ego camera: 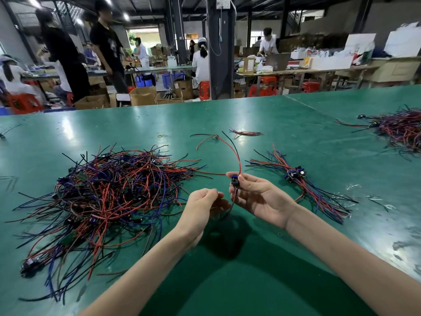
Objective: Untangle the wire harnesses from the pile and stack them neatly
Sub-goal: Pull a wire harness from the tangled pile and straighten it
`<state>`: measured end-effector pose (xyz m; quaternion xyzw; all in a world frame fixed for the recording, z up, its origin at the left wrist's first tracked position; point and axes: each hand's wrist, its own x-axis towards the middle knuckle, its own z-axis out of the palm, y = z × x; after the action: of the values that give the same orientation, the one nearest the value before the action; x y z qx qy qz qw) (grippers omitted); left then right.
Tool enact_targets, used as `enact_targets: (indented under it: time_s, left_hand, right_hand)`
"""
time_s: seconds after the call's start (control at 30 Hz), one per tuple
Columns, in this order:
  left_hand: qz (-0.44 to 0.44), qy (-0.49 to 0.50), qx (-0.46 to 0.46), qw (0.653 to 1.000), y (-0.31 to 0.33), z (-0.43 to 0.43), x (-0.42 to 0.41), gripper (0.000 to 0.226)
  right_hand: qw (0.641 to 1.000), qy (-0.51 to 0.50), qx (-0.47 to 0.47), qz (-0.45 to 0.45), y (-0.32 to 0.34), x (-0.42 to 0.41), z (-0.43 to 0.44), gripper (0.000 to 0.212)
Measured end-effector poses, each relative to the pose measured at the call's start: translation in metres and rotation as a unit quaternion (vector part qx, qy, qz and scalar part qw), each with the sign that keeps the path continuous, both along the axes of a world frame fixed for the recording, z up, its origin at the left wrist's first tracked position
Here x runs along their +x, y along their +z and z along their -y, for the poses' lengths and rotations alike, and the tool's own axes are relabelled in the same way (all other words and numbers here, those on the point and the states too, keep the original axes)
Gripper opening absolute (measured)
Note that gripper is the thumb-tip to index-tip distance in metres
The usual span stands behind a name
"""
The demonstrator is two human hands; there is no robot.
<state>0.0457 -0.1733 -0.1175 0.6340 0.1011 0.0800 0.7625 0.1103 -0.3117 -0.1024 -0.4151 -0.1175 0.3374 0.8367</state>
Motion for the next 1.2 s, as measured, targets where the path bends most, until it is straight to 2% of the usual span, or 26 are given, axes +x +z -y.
enact_targets:
  time_s: [0.13, 0.2, 0.33, 0.5, 0.67, 0.83, 0.97, 1.1, 1.2]
  left_hand:
    - [-0.027, -0.062, -0.098, 0.993, 0.008, 0.010, -0.006, 0.037]
    - [-0.043, -0.082, -0.103, 0.990, 0.010, 0.013, -0.008, 0.031]
    - [-0.021, -0.124, -0.046, 0.991, 0.007, 0.013, -0.013, 0.008]
    - [-0.021, -0.146, -0.047, 0.988, 0.010, 0.011, -0.015, 0.012]
    - [-0.042, -0.154, -0.041, 0.986, 0.012, 0.010, -0.016, 0.015]
    - [-0.052, -0.147, -0.056, 0.986, 0.012, 0.011, -0.014, 0.016]
    - [-0.053, -0.104, -0.040, 0.992, 0.009, 0.009, -0.014, 0.013]
    - [-0.069, -0.107, -0.015, 0.992, 0.008, 0.007, -0.012, 0.011]
    - [-0.079, -0.122, -0.034, 0.989, 0.008, 0.008, -0.012, 0.013]
  right_hand:
    - [0.991, -0.041, -0.109, 0.059, -0.002, 0.003, 0.002, 0.027]
    - [0.985, -0.055, -0.146, 0.078, -0.003, 0.003, 0.003, 0.028]
    - [0.988, -0.071, -0.132, 0.047, -0.004, 0.003, 0.003, 0.025]
    - [0.991, -0.065, -0.112, 0.013, -0.005, 0.004, 0.003, 0.008]
    - [0.988, -0.078, -0.129, 0.025, -0.004, 0.005, 0.004, 0.021]
    - [0.983, -0.083, -0.155, 0.060, -0.008, 0.002, 0.001, 0.017]
    - [0.978, -0.079, -0.174, 0.085, -0.011, -0.003, -0.003, 0.010]
    - [0.977, -0.107, -0.172, 0.071, -0.007, 0.000, -0.002, 0.006]
    - [0.977, -0.122, -0.164, 0.060, -0.006, 0.002, 0.000, 0.007]
